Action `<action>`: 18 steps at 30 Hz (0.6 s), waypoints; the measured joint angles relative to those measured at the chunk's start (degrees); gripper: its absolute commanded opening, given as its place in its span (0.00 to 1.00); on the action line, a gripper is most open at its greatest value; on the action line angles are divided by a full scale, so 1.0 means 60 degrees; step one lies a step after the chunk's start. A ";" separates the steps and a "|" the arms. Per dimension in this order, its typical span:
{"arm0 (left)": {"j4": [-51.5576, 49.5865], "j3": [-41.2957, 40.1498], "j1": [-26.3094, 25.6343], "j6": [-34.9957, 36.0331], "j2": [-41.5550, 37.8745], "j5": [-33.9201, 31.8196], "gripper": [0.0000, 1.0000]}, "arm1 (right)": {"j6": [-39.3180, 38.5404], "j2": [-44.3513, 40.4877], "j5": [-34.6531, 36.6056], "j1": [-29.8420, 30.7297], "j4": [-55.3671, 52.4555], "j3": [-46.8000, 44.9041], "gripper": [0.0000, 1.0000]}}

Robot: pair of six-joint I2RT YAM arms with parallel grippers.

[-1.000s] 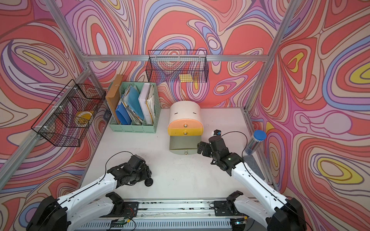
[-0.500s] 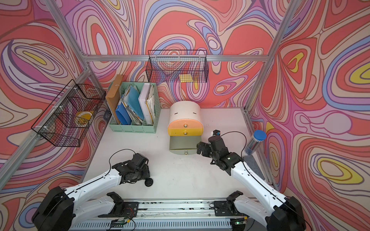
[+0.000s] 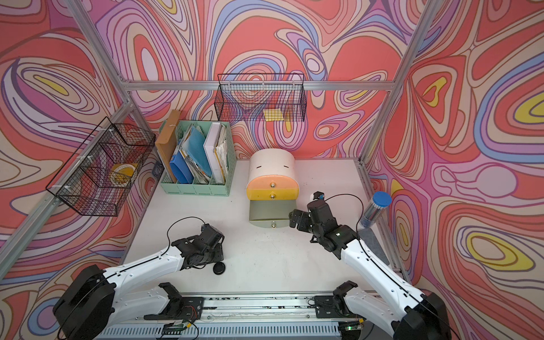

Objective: Put the bluetooth earphones in the drawer according to color
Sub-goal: Pick up the Bluetooth earphone from the center of the board.

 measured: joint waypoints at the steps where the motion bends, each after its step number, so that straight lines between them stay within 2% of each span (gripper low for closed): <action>1: -0.0033 0.0000 -0.0051 -0.0004 -0.0004 -0.0033 0.64 | -0.0007 -0.0062 0.0000 0.0000 0.0000 0.0000 0.98; 5: -0.0127 0.0004 -0.0164 -0.0036 0.0044 -0.0197 0.65 | -0.0073 -0.0193 -0.0004 0.0000 0.0004 0.0000 0.98; 18: -0.0557 0.0998 -0.1173 -0.0605 0.1657 -0.1366 0.52 | -0.0386 -0.0335 -0.0364 0.0000 0.0047 -0.0004 0.98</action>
